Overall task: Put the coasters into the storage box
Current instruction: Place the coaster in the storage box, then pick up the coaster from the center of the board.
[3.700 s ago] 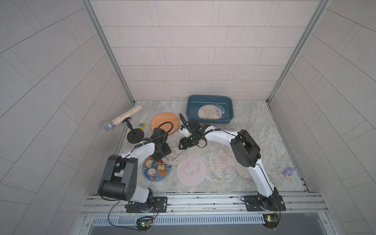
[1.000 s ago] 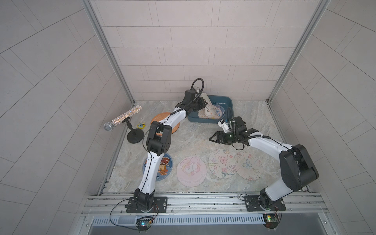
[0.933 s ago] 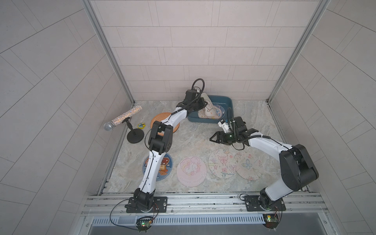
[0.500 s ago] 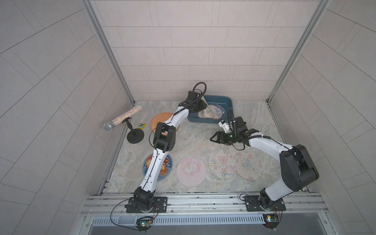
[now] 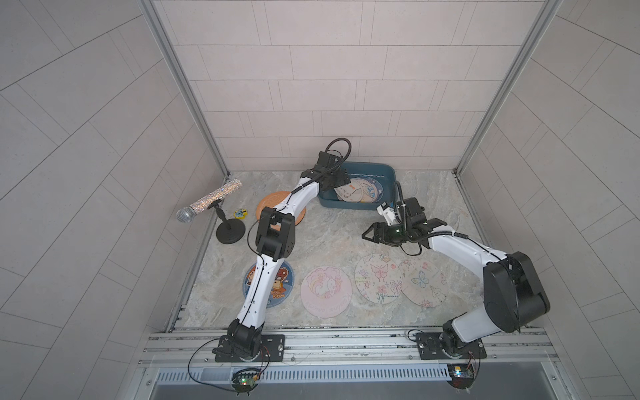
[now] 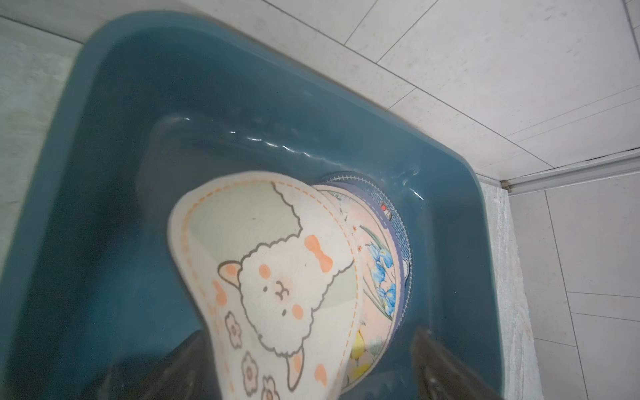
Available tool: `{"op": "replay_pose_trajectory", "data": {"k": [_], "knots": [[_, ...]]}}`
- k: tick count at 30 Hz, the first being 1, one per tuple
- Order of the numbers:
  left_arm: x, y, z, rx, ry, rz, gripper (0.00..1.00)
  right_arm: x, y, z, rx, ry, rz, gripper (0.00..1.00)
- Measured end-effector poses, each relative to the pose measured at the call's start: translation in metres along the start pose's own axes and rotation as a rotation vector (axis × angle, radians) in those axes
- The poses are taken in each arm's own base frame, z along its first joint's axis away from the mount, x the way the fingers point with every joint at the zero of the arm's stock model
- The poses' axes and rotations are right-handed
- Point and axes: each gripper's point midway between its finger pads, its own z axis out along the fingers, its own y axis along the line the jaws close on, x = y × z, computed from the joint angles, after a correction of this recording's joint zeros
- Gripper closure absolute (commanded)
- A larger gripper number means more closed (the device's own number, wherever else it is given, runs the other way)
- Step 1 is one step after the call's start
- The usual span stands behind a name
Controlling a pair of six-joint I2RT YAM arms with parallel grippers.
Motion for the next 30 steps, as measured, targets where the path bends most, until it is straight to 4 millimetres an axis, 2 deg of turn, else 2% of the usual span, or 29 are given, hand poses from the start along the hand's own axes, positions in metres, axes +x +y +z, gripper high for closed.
{"op": "replay_pose_trajectory", "data": {"k": [4, 8, 12, 15, 20, 24, 30], "knots": [[-0.007, -0.006, -0.016, 0.005, -0.019, 0.01, 0.0, 0.004, -0.008, -0.004, 0.025, 0.002, 0.012, 0.22], [-0.001, -0.005, -0.024, 0.004, -0.01, 0.012, 0.0, 0.01, -0.018, -0.01, 0.064, 0.001, 0.034, 0.22], [0.014, -0.003, -0.034, 0.005, 0.023, 0.019, 0.0, 0.017, -0.032, -0.017, 0.122, 0.005, 0.059, 0.21], [0.033, -0.006, -0.05, 0.019, 0.052, 0.031, 0.0, 0.03, -0.045, -0.02, 0.172, 0.025, 0.081, 0.21], [0.073, -0.018, -0.088, 0.067, 0.095, 0.059, 0.0, 0.059, -0.069, -0.027, 0.242, 0.065, 0.131, 0.21], [0.112, -0.025, -0.113, 0.105, 0.15, 0.09, 0.0, 0.076, -0.085, -0.035, 0.277, 0.075, 0.171, 0.22], [0.192, -0.028, -0.131, 0.14, 0.302, 0.152, 0.03, 0.087, -0.097, -0.048, 0.292, 0.053, 0.203, 0.24]]}}
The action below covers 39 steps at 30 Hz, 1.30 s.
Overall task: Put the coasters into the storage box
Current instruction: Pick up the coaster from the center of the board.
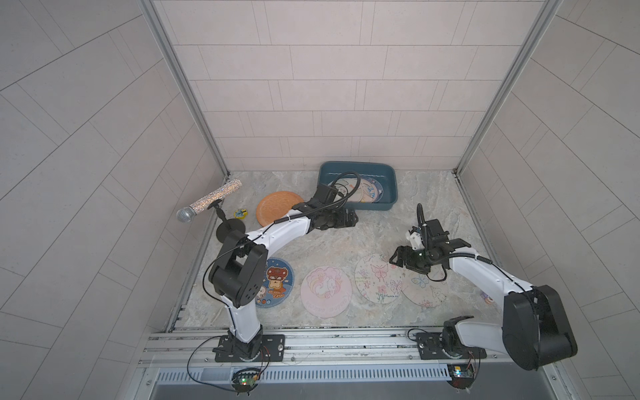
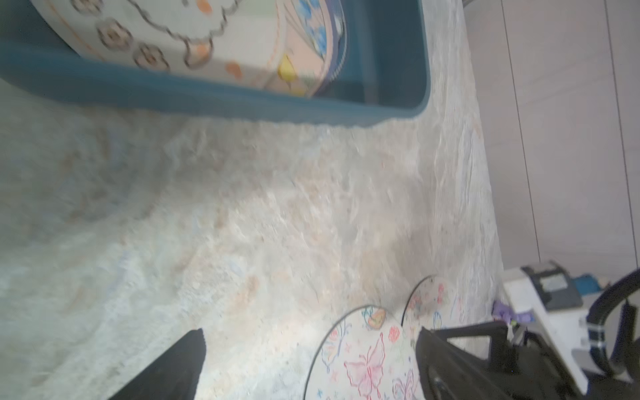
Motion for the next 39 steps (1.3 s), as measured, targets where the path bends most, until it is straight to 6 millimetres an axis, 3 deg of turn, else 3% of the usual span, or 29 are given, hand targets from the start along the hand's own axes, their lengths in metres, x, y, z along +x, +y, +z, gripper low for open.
{"op": "replay_pose_trajectory", "data": {"k": [6, 13, 19, 25, 30, 39], "knots": [[0.051, -0.017, 0.013, 0.055, 0.143, 0.042, 0.15, 0.015, -0.015, 0.005, 0.018, 0.023, 0.03, 0.25], [0.084, -0.032, 0.028, 0.088, 0.235, 0.085, 0.21, 0.03, -0.025, 0.013, 0.028, 0.054, 0.045, 0.28], [0.106, -0.027, 0.039, 0.069, 0.305, 0.105, 0.23, 0.029, -0.024, 0.015, 0.011, 0.048, 0.044, 0.3], [0.129, -0.01, 0.05, 0.012, 0.387, 0.12, 0.26, 0.027, -0.021, 0.017, -0.004, 0.04, 0.039, 0.32], [0.134, -0.004, 0.054, -0.011, 0.404, 0.135, 0.29, 0.026, -0.021, 0.018, -0.011, 0.033, 0.036, 0.35], [0.14, -0.013, 0.059, -0.005, 0.426, 0.158, 0.3, 0.026, -0.019, 0.021, -0.021, 0.029, 0.032, 0.39]]}}
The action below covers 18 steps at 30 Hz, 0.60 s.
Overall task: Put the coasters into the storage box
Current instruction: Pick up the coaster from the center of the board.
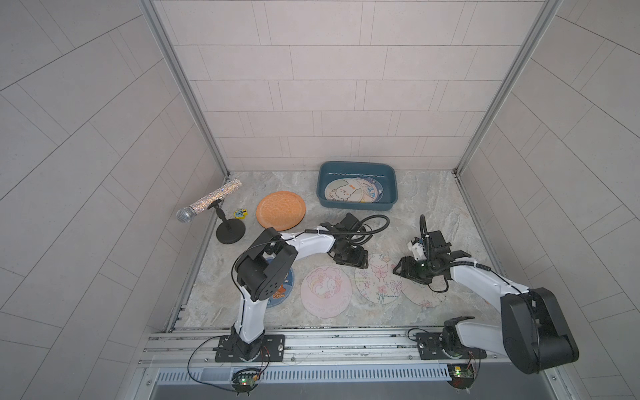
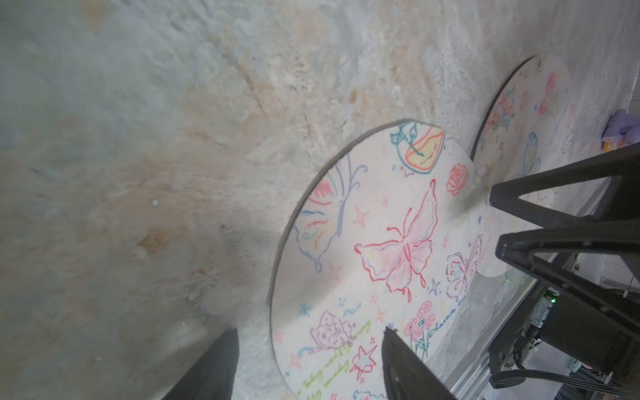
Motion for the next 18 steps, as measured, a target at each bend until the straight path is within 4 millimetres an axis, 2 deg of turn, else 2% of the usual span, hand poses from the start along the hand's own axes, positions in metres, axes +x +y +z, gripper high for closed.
{"op": "replay_pose_trajectory", "data": {"k": [18], "knots": [[0.006, -0.007, 0.005, 0.003, 0.041, 0.021, 0.34, 0.002, 0.016, 0.011, -0.028, 0.011, -0.042, 0.48]]}}
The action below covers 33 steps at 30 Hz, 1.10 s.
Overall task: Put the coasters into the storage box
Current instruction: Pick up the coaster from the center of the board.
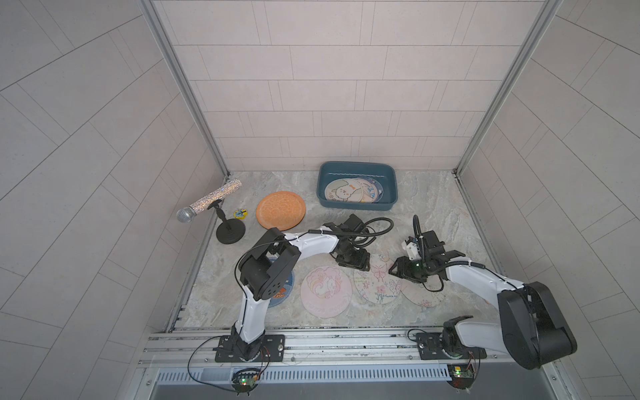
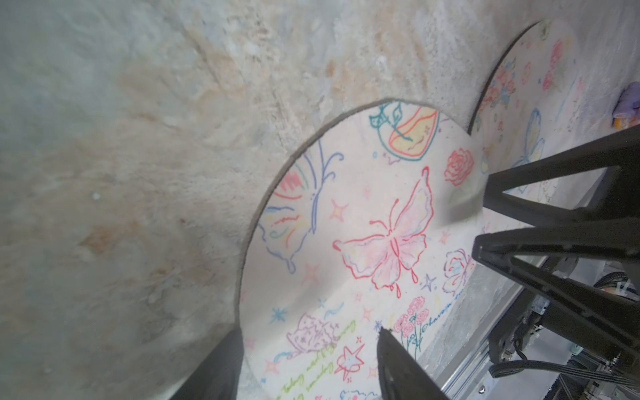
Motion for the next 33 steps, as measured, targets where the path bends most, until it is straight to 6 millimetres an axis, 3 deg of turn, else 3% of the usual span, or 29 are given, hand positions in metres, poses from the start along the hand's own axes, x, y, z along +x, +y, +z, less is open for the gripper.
{"op": "replay_pose_trajectory", "data": {"k": [5, 11, 15, 19, 24, 33], "knots": [[0.0, 0.0, 0.0, -0.001, 0.002, -0.001, 0.35, 0.0, 0.002, 0.003, -0.003, 0.003, 0.0, 0.58], [0.001, -0.001, 0.0, 0.002, 0.005, -0.001, 0.35, 0.008, 0.001, 0.007, -0.004, 0.032, 0.01, 0.88], [0.002, -0.002, 0.001, 0.009, 0.01, 0.0, 0.34, 0.012, 0.001, 0.008, -0.004, 0.045, 0.019, 1.0], [0.0, -0.002, 0.0, 0.021, 0.009, -0.014, 0.3, 0.011, 0.004, 0.002, -0.009, 0.037, 0.014, 1.0], [-0.003, 0.008, -0.01, 0.046, -0.019, -0.079, 0.24, -0.004, 0.022, -0.017, -0.036, -0.006, -0.01, 1.0], [-0.026, 0.053, -0.067, 0.07, -0.204, -0.227, 0.15, -0.056, 0.076, -0.061, -0.124, -0.135, -0.086, 1.0]]}}
